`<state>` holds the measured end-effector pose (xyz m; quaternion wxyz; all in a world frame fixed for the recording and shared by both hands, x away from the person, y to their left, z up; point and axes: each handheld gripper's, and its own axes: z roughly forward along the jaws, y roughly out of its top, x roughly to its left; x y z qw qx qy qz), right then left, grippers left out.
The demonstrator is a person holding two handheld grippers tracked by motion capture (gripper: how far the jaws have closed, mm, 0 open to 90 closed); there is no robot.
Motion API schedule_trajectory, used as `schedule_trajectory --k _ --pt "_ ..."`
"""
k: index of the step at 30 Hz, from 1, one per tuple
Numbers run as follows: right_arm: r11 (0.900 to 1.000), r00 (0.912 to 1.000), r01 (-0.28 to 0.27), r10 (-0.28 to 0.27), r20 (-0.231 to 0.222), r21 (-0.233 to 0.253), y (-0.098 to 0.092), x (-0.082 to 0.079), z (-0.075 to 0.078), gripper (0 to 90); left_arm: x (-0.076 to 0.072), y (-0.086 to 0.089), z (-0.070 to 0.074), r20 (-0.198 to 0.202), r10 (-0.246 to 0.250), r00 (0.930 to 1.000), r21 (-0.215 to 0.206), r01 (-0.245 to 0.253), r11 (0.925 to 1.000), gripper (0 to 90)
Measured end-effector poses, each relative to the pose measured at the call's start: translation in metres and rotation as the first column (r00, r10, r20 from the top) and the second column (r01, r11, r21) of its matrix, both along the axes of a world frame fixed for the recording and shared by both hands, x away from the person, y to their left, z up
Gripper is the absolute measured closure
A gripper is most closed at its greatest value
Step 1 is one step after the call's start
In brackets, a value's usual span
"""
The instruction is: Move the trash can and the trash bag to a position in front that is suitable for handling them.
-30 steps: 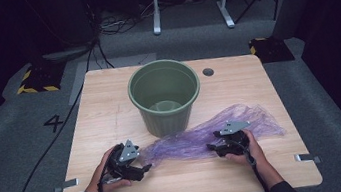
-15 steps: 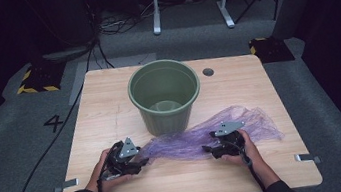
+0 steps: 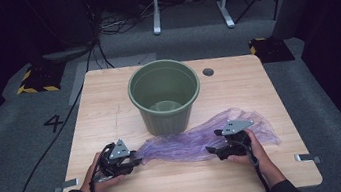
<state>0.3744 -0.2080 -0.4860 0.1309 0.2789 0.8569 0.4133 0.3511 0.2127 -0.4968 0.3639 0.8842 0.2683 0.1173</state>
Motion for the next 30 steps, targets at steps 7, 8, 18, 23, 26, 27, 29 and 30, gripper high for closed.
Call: schedule_trajectory --k 7,8,18,23,26,27,29,30 --pt "0.999 0.9989 0.030 -0.031 0.036 0.036 -0.014 -0.007 0.013 25.0 -0.005 0.006 0.000 0.018 0.024 0.9995 0.014 -0.025 0.9996 52.0" --pt "0.999 0.9984 0.034 -0.035 0.043 0.041 -0.016 -0.008 0.016 25.0 -0.005 0.006 0.000 0.023 0.023 0.9995 0.017 -0.024 0.9996 48.0" --pt "0.997 0.9921 0.032 -0.041 0.118 0.076 -0.022 -0.017 0.046 24.8 -0.014 0.014 0.003 0.020 0.052 0.9984 -0.038 -0.051 0.9980 16.6" --pt "0.996 0.9892 0.022 -0.035 0.143 0.088 -0.021 -0.018 0.063 23.5 -0.016 0.015 0.000 0.004 0.071 0.9975 -0.023 -0.071 0.9972 16.5" --pt "0.997 0.9887 0.008 -0.020 0.148 0.080 -0.016 -0.016 0.071 22.5 -0.017 0.014 -0.002 0.007 0.072 0.9974 0.005 -0.072 0.9974 16.4" --pt "0.997 0.9880 0.003 -0.015 0.154 0.079 -0.015 -0.016 0.073 22.3 -0.016 0.014 -0.003 0.004 0.074 0.9973 0.016 -0.074 0.9971 16.4" --pt "0.997 0.9878 -0.005 -0.007 0.156 0.076 -0.012 -0.015 0.077 21.9 -0.016 0.014 -0.004 0.000 0.080 0.9968 0.016 -0.080 0.9967 16.1" --pt "0.997 0.9858 -0.024 0.011 0.167 0.073 -0.008 -0.014 0.085 20.7 -0.014 0.015 -0.005 -0.012 0.076 0.9971 0.003 -0.076 0.9971 16.1"
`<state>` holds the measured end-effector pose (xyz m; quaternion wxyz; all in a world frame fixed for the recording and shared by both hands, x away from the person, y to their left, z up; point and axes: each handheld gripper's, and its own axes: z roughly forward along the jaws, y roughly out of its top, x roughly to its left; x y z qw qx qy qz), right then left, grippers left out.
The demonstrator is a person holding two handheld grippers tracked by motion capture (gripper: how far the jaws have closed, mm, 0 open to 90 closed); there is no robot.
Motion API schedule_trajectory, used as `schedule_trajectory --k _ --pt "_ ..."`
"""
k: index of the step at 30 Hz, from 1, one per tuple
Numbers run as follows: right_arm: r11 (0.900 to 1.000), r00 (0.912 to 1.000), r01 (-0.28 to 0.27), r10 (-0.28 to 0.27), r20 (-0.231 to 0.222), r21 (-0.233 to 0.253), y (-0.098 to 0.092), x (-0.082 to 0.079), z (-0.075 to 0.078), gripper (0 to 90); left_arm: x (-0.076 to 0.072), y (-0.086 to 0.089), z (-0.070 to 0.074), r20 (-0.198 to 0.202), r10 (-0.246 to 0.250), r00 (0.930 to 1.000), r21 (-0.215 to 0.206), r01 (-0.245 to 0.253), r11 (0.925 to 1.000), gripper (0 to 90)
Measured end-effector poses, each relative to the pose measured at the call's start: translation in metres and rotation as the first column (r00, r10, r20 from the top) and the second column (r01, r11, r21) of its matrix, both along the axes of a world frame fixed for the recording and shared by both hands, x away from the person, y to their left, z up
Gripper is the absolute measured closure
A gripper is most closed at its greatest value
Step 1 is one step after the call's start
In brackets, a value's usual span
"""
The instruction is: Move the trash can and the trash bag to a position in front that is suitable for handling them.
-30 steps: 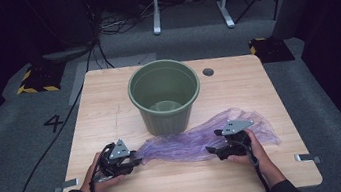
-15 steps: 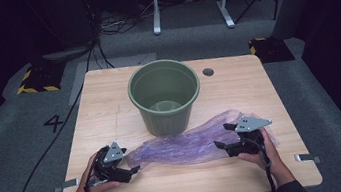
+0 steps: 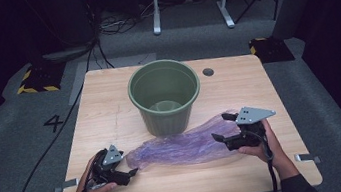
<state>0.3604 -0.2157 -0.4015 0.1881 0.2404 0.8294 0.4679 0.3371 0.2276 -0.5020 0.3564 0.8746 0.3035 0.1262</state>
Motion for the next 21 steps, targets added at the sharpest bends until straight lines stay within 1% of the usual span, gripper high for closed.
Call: schedule_trajectory --k 1,4,6,10,13,16,20,21 --pt "1.000 1.0000 -0.005 0.005 0.003 0.003 0.001 0.000 0.003 20.5 0.001 0.000 0.000 -0.005 0.002 1.0000 -0.005 -0.002 1.0000 15.7" --pt "0.999 0.9995 -0.028 0.028 0.015 0.023 0.006 0.002 0.013 19.9 0.002 0.000 -0.001 -0.002 0.002 1.0000 -0.012 -0.002 0.9999 15.3" --pt "0.999 0.9990 -0.033 0.033 0.029 0.014 0.010 0.004 0.019 19.9 0.002 0.000 -0.002 0.000 0.006 1.0000 -0.019 -0.006 0.9998 14.4" --pt "0.999 0.9974 -0.051 0.050 0.053 0.008 0.018 0.007 0.034 20.8 0.002 0.000 -0.002 0.001 0.004 1.0000 -0.019 -0.004 0.9998 13.9" --pt "0.998 0.9946 -0.069 0.069 0.078 -0.006 0.025 0.009 0.047 21.5 0.003 0.000 -0.003 0.002 0.000 1.0000 -0.020 0.000 0.9998 13.7" --pt "0.996 0.9919 -0.084 0.085 0.095 -0.010 0.031 0.010 0.060 22.4 0.003 0.000 -0.003 0.002 0.000 1.0000 -0.020 0.000 0.9998 13.6" --pt "0.994 0.9901 -0.106 0.105 0.093 0.010 0.039 0.015 0.072 23.1 0.003 0.000 -0.003 0.002 -0.001 1.0000 -0.020 0.001 0.9998 13.6" --pt "0.994 0.9898 -0.110 0.109 0.092 0.009 0.042 0.016 0.075 23.1 0.003 0.000 -0.003 0.002 0.000 1.0000 -0.020 0.000 0.9998 13.6"
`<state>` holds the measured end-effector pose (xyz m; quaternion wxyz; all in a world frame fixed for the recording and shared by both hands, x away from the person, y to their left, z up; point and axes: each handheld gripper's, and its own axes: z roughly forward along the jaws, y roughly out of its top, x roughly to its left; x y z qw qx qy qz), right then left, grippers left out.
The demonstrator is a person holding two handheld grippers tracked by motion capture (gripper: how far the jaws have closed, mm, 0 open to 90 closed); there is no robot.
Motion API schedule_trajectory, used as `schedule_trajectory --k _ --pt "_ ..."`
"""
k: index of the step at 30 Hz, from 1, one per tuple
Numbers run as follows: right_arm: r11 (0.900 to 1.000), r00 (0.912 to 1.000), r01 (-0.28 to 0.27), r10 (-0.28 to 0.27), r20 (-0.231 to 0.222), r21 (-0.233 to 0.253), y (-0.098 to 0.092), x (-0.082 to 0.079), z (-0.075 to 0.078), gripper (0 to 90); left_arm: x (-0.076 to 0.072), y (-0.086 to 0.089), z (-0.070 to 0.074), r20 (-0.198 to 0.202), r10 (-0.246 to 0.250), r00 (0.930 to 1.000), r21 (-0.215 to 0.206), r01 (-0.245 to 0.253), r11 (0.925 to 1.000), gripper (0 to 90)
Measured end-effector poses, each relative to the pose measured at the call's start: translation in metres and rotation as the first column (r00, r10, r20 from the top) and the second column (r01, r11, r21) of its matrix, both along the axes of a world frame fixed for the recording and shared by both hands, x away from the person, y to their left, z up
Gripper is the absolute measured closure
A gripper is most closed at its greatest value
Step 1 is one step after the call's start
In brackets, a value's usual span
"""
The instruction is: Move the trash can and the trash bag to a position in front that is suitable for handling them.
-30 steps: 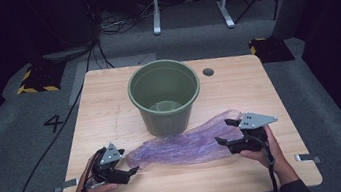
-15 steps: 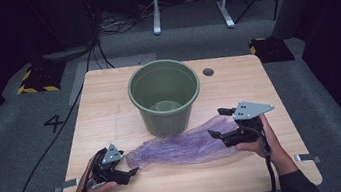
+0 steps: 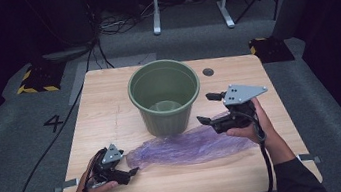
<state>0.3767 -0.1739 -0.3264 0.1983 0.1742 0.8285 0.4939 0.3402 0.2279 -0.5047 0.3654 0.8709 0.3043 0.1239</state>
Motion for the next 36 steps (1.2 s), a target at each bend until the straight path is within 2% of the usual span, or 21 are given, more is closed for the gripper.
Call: schedule_trajectory --k 8,15,16,22,29,32,36 --pt "0.999 0.9990 -0.043 0.044 0.005 -0.021 0.021 0.007 0.011 22.9 0.000 0.000 0.000 0.001 -0.002 1.0000 0.002 0.002 1.0000 13.6" --pt "0.997 0.9981 -0.061 0.062 0.004 -0.055 0.040 0.014 0.013 23.0 0.000 0.000 0.000 0.000 0.002 1.0000 0.003 -0.002 1.0000 13.1" --pt "0.995 0.9973 -0.074 0.073 -0.006 -0.062 0.048 0.017 0.013 23.2 0.000 0.000 0.000 0.000 0.002 1.0000 0.003 -0.002 1.0000 13.2" --pt "0.989 0.9935 -0.112 0.109 -0.032 -0.096 0.068 0.024 0.011 25.5 0.000 0.000 0.000 0.000 0.002 1.0000 0.003 -0.002 1.0000 13.2" --pt "0.984 0.9880 -0.135 0.125 -0.091 -0.112 0.083 0.034 0.003 38.6 0.000 0.000 0.000 0.000 0.002 1.0000 0.003 -0.002 1.0000 13.2" --pt "0.980 0.9866 -0.138 0.123 -0.107 -0.144 0.088 0.038 -0.002 44.6 0.000 0.000 0.000 0.000 0.001 1.0000 0.002 -0.001 1.0000 13.2" --pt "0.978 0.9848 -0.143 0.126 -0.120 -0.149 0.090 0.041 -0.007 50.1 0.000 0.000 0.000 0.000 0.001 1.0000 0.002 -0.001 1.0000 13.2"
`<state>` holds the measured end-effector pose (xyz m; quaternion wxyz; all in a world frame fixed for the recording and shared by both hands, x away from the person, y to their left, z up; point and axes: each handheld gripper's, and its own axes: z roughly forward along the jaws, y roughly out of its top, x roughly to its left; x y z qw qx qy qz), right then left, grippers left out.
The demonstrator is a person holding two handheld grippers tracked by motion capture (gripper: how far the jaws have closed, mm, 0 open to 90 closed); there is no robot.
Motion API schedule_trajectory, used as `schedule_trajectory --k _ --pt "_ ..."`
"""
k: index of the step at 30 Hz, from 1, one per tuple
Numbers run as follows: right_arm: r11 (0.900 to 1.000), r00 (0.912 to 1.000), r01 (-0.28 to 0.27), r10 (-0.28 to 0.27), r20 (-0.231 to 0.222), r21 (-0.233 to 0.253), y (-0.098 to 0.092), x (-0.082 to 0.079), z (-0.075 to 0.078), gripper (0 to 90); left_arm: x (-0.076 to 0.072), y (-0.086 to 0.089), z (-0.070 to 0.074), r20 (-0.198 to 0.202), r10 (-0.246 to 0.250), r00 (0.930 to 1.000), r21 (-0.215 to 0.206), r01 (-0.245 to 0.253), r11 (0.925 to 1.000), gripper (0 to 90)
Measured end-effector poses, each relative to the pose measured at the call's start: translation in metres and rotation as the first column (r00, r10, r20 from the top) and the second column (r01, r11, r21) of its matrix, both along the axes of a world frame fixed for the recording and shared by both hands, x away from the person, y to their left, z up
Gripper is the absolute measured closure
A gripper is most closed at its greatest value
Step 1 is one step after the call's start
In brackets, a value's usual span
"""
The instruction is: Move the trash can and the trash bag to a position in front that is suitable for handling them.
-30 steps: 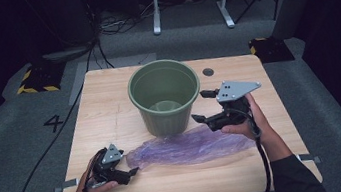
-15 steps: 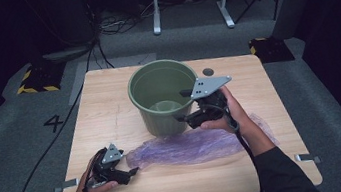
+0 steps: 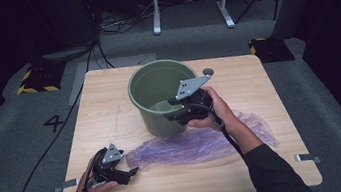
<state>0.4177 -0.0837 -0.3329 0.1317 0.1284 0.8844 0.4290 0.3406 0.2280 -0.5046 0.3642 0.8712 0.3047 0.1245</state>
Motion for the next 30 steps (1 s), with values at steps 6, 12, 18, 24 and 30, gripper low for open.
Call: schedule_trajectory --k 6,12,18,24,30 --pt "1.000 0.9995 -0.031 0.030 0.005 0.006 0.002 0.000 -0.006 59.8 0.000 0.000 0.000 0.000 0.000 1.0000 0.000 0.000 1.0000 13.1" --pt "0.999 0.9989 -0.032 0.032 0.036 0.005 -0.001 0.000 -0.008 66.8 0.000 0.000 0.000 0.000 0.000 1.0000 0.000 0.000 1.0000 13.1" --pt "1.000 0.9988 -0.010 0.011 0.047 -0.017 -0.008 0.000 -0.006 72.5 0.000 0.000 0.000 0.000 0.000 1.0000 0.000 0.000 1.0000 13.1" --pt "1.000 0.9985 0.004 -0.003 0.054 -0.027 -0.018 -0.001 -0.005 71.1 0.000 0.000 0.000 0.000 0.000 1.0000 0.000 0.000 1.0000 13.2" --pt "0.998 0.9967 0.052 -0.050 0.063 -0.024 -0.031 -0.001 -0.005 67.7 0.000 0.000 0.000 0.000 -0.001 1.0000 0.000 0.001 1.0000 13.1"
